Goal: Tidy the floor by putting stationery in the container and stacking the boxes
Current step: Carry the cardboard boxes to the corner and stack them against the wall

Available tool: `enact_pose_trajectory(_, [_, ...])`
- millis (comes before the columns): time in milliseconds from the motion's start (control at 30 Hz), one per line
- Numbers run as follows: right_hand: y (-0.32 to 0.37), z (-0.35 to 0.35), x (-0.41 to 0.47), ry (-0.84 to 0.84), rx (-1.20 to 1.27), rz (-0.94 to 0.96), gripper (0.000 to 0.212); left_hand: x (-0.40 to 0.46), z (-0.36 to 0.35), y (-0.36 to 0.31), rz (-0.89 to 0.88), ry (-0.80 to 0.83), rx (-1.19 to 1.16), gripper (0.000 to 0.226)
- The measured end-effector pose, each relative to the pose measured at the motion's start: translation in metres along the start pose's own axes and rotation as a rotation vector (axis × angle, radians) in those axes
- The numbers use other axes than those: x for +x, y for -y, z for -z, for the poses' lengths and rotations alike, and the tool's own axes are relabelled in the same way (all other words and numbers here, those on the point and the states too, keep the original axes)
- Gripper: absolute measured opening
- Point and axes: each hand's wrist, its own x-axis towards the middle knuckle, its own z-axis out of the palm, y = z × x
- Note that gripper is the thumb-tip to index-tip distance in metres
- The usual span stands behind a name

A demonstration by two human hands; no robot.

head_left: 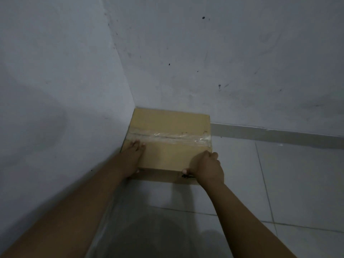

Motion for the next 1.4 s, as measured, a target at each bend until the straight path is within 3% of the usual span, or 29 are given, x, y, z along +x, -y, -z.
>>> enact_pose_trajectory(333, [-0.010,0.007,-0.015,-0.010,0.015,0.093,0.101,-0.016,0.011,-0.022,0.042,-0.061,0.073,0.099])
enact_pose_trajectory(600, [-0.032,0.064,-0.046,0.001,-0.151,0.307,0.083,-0.057,0.047,-0.050,-0.021,-0.098,-0.060,0.075])
enact_pose_trajectory(1067, [-0.016,0.303,-0.181,-0.004,-0.203,0.400,0.070,-0.201,0.253,-0.160,-0.085,-0.238,-0.301,0.060])
enact_pose_trajectory(1400, [-0.013,0.481,-0.299,0.007,-0.180,0.394,0.064,-0.342,0.388,-0.250,-0.168,-0.178,-0.522,0.062])
